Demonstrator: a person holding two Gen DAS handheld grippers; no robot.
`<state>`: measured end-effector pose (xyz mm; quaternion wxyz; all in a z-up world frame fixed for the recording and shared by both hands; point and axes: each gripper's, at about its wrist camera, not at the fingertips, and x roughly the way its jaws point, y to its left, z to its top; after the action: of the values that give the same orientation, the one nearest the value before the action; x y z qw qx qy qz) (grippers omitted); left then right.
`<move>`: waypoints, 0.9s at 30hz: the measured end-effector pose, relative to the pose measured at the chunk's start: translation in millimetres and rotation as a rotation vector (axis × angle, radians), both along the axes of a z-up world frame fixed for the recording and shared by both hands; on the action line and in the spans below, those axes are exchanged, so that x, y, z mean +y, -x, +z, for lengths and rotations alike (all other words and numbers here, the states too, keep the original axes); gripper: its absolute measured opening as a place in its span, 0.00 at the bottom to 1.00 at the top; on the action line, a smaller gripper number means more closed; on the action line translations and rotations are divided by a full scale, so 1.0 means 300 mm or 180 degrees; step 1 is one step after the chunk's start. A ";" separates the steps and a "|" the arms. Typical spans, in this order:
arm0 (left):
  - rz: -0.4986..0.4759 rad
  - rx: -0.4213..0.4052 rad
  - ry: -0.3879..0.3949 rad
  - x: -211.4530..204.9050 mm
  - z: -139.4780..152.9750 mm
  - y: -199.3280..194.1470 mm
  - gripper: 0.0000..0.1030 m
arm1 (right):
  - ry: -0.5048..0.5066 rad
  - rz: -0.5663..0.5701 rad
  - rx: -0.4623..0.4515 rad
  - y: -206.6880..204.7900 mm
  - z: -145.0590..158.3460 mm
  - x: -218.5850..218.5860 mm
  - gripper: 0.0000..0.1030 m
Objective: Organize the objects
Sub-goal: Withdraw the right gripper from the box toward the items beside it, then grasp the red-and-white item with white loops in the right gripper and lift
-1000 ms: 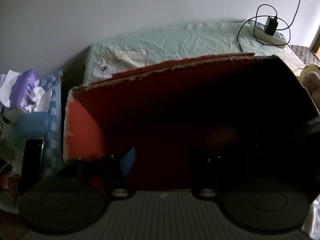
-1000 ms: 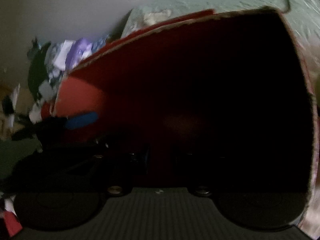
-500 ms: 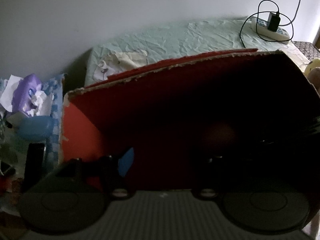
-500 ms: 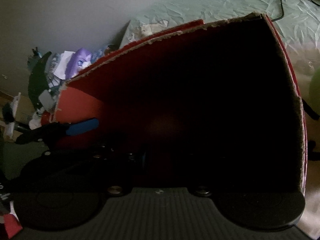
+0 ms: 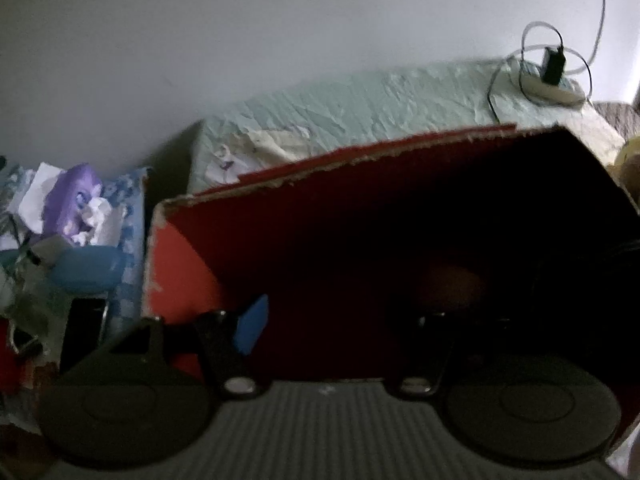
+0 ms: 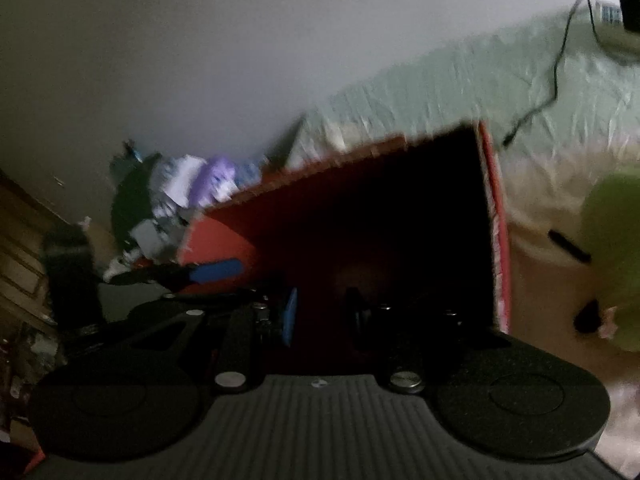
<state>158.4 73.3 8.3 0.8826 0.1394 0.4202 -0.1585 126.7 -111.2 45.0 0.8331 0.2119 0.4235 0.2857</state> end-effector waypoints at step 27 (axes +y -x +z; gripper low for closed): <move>-0.0412 0.0355 0.0597 0.004 0.082 0.584 0.43 | -0.0357 0.0708 -0.0305 0.276 -0.008 -0.126 0.35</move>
<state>-16.7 74.6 32.8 0.8549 0.0740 0.4421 -0.2612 43.8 -148.9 42.6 0.8024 0.1961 0.3874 0.4094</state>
